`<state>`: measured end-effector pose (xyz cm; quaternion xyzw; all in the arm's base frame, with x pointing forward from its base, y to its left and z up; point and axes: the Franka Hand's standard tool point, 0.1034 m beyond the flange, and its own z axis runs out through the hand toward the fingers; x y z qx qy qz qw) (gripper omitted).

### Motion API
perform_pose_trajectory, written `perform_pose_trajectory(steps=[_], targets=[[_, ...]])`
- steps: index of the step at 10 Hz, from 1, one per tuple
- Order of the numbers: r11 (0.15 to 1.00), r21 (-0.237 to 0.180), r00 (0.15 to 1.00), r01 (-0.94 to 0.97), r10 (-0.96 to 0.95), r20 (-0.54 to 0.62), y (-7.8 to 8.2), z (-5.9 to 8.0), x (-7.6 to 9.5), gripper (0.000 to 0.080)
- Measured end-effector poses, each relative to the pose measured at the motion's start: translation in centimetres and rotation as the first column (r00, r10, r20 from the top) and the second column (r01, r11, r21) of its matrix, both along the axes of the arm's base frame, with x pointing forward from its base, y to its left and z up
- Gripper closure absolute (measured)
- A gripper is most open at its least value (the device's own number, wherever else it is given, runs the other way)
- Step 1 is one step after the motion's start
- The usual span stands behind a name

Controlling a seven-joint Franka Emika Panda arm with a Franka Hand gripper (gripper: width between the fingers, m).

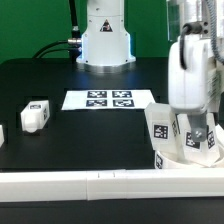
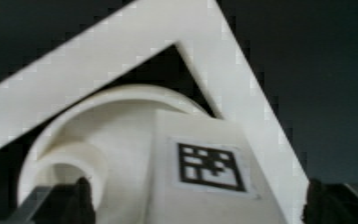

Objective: Assemble stool

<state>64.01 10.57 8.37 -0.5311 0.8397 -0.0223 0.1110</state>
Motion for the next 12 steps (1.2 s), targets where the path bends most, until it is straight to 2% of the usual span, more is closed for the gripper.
perform_pose_trajectory(steps=[1,3,7,8,9,10,11,12], targets=[[0.994,-0.013,0.994,-0.11,0.111,0.021,0.4,1.0,0.2,0.016],[0.938,-0.056,0.938,-0.341,0.344,0.05,0.7,3.1,1.0,0.0153],[0.811,-0.138,0.815,-0.568,0.578,0.04,0.3,2.8,1.0,0.015],[0.679,-0.179,0.688,-0.712,0.726,0.015,-0.2,3.2,1.2,0.015],[0.488,-0.224,0.504,-0.844,0.863,-0.018,-0.4,3.1,1.3,0.015],[0.354,-0.229,0.372,-0.907,0.927,-0.039,-0.6,2.7,1.1,0.015],[0.305,-0.238,0.324,-0.922,0.945,-0.046,-1.2,2.3,1.0,0.015],[0.252,-0.267,0.279,-0.93,0.958,-0.069,-1.4,2.2,1.1,0.015]])
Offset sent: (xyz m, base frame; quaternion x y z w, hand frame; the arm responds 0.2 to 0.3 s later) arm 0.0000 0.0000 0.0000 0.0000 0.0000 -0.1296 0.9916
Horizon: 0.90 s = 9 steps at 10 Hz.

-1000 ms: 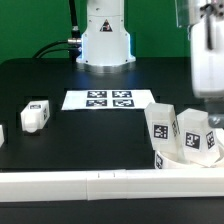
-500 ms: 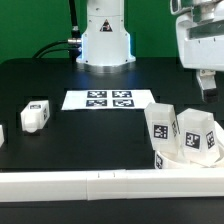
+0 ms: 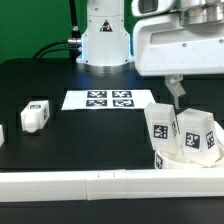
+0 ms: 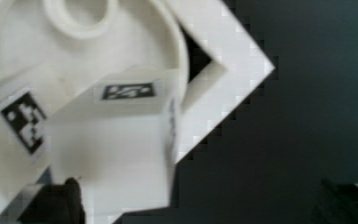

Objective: Assemble stool

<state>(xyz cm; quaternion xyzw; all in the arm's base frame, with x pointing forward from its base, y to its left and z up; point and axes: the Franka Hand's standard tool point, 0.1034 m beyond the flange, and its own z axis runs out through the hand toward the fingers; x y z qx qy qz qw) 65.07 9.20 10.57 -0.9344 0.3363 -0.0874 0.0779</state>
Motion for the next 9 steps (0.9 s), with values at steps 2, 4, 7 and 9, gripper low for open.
perform_pose_trajectory(steps=[2,4,7,9], targets=[[0.99,-0.048,0.991,-0.134,0.135,0.004,-0.5,0.0,0.0,0.015],[0.862,-0.155,0.873,-0.483,0.487,-0.017,-0.9,0.1,0.3,0.015],[0.618,-0.167,0.635,-0.768,0.768,-0.085,0.6,-0.2,-0.2,0.015],[0.533,-0.191,0.557,-0.824,0.824,-0.105,-0.3,-0.3,-0.1,0.015]])
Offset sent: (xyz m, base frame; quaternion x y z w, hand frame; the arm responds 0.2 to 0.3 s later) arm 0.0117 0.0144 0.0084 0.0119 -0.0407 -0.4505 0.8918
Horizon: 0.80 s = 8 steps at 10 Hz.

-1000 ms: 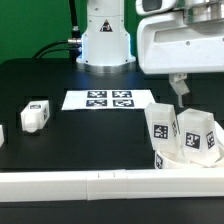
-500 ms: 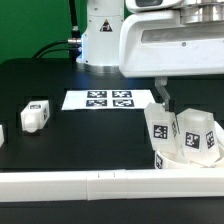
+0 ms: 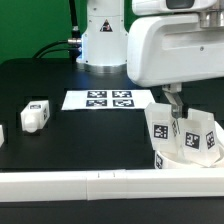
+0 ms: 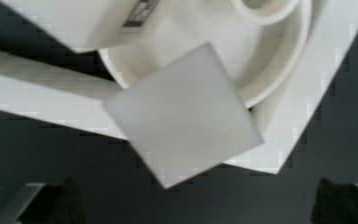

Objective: Assemble stool

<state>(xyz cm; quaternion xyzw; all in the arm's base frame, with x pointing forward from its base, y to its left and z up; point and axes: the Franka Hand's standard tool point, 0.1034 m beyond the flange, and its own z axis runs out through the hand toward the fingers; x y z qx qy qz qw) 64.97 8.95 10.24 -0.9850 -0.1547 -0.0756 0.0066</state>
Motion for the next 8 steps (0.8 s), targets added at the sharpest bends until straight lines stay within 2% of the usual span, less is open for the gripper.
perform_pose_trajectory(steps=[2,4,6,8], targets=[[0.992,-0.04,0.992,-0.122,0.122,-0.011,-0.4,-0.2,-0.1,0.015],[0.976,-0.075,0.977,-0.206,0.201,-0.069,-0.7,-1.9,-0.7,0.015],[0.983,-0.073,0.984,-0.167,0.161,-0.081,-0.2,-3.2,-1.0,0.015],[0.986,-0.072,0.987,-0.149,0.144,-0.074,-0.1,-3.5,-1.0,0.015]])
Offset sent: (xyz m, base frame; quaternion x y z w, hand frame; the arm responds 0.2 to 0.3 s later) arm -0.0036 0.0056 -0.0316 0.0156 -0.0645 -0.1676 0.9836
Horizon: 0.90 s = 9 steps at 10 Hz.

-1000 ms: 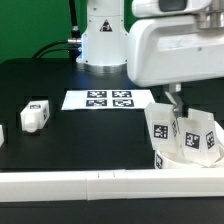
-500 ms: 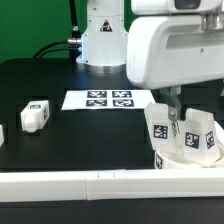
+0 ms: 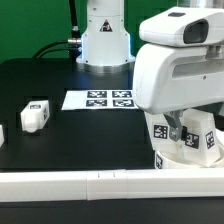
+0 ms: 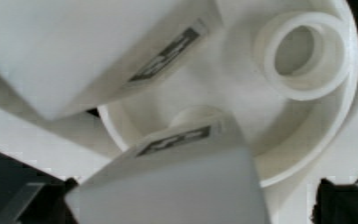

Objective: Assemble stool

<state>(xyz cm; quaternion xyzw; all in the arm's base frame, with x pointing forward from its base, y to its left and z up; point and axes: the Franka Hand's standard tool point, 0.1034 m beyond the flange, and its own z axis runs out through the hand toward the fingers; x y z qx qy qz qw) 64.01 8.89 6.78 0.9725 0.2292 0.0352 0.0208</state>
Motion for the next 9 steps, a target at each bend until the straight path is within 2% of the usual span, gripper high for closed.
perform_pose_trajectory(steps=[1,2,3,4,6,8,9], targets=[[0.999,0.003,0.999,0.039,-0.039,0.0,-0.05,-0.03,-0.01,0.0245],[0.999,0.002,0.999,0.04,-0.04,0.0,-0.12,-0.04,-0.01,0.0412],[0.996,0.007,0.996,0.092,-0.092,0.001,-0.13,-0.05,0.0,0.0412],[0.988,0.012,0.988,0.156,-0.156,0.002,-0.13,-0.05,-0.01,0.0465],[0.939,0.03,0.94,0.342,-0.342,0.003,-0.13,-0.1,0.0,0.0465],[0.773,0.061,0.775,0.631,-0.632,0.001,0.46,-0.19,0.03,0.0465],[0.643,0.082,0.646,0.762,-0.763,-0.014,0.75,-0.22,0.02,0.0465]])
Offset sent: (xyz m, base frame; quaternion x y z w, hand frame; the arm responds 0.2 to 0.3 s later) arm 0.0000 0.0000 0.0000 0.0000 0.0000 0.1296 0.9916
